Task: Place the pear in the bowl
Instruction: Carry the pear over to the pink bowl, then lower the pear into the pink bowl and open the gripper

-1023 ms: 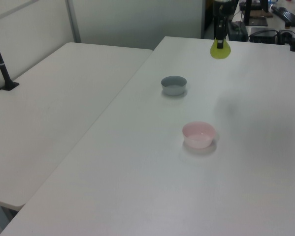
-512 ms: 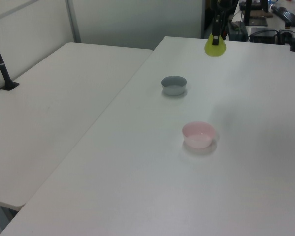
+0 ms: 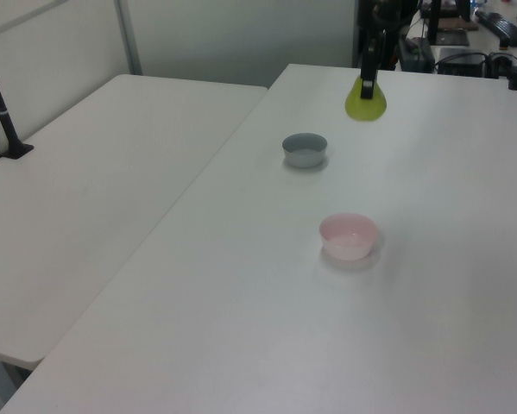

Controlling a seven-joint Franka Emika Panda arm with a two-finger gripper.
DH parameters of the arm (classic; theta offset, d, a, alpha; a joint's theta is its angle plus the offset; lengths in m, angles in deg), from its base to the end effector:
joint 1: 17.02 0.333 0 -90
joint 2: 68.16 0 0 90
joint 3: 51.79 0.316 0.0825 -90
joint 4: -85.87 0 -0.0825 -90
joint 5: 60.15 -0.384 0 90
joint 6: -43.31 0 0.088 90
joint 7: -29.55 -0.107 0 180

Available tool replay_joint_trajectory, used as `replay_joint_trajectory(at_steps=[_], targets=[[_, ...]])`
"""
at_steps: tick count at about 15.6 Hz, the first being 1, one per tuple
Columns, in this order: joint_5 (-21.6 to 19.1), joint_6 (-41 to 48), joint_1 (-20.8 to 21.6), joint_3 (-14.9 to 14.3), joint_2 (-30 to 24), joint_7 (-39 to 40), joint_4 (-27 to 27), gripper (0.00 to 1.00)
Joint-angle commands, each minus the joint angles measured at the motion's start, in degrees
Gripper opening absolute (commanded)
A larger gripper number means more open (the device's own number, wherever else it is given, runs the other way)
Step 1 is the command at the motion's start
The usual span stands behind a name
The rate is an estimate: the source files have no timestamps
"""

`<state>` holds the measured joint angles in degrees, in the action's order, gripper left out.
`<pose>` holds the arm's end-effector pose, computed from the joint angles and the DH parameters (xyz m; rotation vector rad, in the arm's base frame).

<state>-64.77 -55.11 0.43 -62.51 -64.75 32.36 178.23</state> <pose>0.5789 0.0788 0.5850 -3.0608 -0.2410 -0.0690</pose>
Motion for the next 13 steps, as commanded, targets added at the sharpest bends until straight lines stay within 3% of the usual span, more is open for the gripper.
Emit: replay_joint_trajectory(at_steps=[1, 7, 13], targets=[[-2.76, -4.12, 4.52, -2.12, -1.13, -0.70, 6.50, 0.09], [-2.24, -13.00, 5.76, 0.34, 1.33, -0.62, 13.62, 0.09], [-2.15, -18.55, 7.07, 1.84, 7.13, -2.19, 13.81, 0.09]])
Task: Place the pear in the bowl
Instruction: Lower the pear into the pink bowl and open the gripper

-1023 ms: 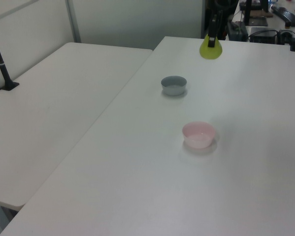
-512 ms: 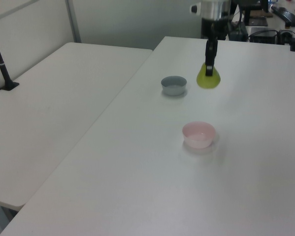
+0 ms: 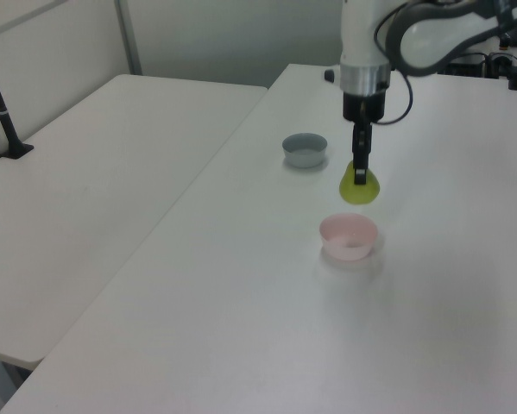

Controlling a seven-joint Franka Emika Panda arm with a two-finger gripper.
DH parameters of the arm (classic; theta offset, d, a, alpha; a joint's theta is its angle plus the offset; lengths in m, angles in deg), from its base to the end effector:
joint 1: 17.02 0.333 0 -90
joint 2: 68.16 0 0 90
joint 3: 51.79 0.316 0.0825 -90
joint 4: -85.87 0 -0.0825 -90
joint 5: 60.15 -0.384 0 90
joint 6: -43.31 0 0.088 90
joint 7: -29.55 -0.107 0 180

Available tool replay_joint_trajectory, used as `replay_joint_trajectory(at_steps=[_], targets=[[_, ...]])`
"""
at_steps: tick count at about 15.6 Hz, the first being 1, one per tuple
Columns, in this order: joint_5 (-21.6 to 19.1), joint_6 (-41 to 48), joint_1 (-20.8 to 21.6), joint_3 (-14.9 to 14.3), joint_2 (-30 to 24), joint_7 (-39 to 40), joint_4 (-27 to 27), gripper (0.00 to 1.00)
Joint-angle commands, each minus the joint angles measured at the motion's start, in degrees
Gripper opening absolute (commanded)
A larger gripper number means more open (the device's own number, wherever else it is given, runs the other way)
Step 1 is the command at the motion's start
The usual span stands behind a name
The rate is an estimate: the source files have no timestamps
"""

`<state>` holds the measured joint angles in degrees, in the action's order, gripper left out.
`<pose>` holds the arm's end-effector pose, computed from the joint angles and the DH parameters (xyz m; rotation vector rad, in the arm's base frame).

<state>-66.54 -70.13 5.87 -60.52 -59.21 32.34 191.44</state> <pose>0.5793 0.1572 0.4406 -3.0407 -0.3855 0.0372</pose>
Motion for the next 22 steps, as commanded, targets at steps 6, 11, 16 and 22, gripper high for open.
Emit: replay_joint_trajectory(at_steps=[6, 11, 16, 22], targets=[[0.50, -7.31, 1.90, 1.69, 5.63, -3.75, 0.69, 0.09], [1.21, -9.08, 1.90, 1.87, 7.31, -5.34, 0.69, 0.54], [1.29, -6.28, 1.20, 1.78, 5.91, -6.48, -0.10, 1.00], [3.75, 4.69, -1.96, 1.78, 0.38, -6.75, -4.04, 1.00]])
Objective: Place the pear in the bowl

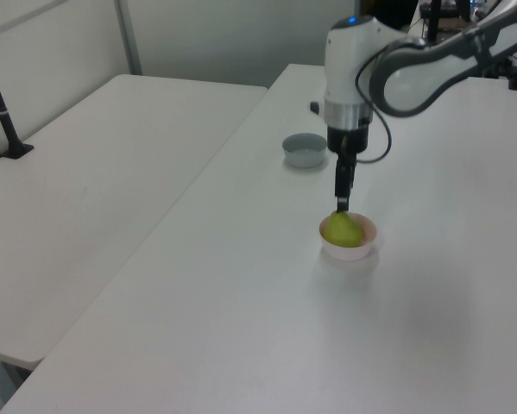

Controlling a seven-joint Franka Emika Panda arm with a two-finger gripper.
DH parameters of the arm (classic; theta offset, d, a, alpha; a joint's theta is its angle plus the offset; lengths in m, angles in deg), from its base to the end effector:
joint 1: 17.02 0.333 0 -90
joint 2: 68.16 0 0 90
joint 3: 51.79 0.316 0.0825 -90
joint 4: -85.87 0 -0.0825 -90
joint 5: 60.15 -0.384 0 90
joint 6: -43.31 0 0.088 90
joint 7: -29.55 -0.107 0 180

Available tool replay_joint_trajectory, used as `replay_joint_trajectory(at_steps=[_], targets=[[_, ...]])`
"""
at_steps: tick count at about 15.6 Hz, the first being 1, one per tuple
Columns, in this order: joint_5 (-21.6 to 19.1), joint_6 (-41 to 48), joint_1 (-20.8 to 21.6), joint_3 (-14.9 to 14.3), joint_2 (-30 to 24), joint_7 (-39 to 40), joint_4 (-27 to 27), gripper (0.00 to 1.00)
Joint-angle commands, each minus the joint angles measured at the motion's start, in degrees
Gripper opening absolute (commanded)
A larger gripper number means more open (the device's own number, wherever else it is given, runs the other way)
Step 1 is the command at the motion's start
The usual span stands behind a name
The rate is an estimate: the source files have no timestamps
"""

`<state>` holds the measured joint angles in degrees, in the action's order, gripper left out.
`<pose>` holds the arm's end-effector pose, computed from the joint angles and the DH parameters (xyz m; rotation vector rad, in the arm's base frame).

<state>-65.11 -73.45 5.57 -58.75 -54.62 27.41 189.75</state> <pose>0.5944 0.1757 0.4103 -3.0794 -0.3079 0.0260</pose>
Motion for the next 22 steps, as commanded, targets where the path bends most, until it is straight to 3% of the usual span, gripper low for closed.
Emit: replay_joint_trajectory(at_steps=[1, 7, 13, 22], targets=[[3.37, 10.13, -2.89, 0.01, -5.35, -1.91, -3.15, 1.00], [4.44, 15.86, -10.10, 0.01, -12.65, -1.91, -5.27, 1.00], [6.72, 21.58, -17.04, -0.08, -15.38, -0.33, -7.82, 1.00], [5.93, 19.21, -23.90, 0.10, -14.07, 15.12, -10.19, 1.00]])
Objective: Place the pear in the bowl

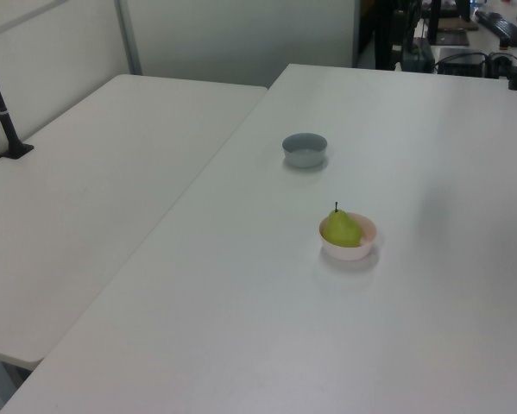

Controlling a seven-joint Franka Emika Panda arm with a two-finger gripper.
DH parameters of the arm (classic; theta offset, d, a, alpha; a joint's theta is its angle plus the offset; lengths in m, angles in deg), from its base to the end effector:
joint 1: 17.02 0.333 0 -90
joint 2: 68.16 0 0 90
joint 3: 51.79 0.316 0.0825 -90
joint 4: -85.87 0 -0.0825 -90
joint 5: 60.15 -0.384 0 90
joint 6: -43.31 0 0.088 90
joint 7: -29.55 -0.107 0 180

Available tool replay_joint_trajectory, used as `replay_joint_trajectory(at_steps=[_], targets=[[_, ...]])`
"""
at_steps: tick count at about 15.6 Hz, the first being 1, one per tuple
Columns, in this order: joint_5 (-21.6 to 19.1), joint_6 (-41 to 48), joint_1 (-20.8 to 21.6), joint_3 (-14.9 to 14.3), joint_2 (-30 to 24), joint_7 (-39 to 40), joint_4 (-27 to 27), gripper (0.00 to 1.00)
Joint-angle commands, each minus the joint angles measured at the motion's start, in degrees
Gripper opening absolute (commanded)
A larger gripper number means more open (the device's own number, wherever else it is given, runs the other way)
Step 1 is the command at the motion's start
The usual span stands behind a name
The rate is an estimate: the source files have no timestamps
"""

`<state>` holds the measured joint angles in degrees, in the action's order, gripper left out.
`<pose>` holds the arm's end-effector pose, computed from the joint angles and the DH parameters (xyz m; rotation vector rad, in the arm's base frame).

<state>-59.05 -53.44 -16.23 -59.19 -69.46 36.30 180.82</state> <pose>0.5535 -0.0668 0.6065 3.1182 0.0065 0.0806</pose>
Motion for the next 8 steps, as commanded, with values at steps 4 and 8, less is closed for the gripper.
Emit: replay_joint_trajectory(at_steps=[4, 8], targets=[[-0.92, -1.95, -1.76, 0.01, 2.36, 5.90, -3.72, 1.00], [-2.06, -2.12, -1.40, -0.34, 2.18, 4.06, -3.63, 1.00]])
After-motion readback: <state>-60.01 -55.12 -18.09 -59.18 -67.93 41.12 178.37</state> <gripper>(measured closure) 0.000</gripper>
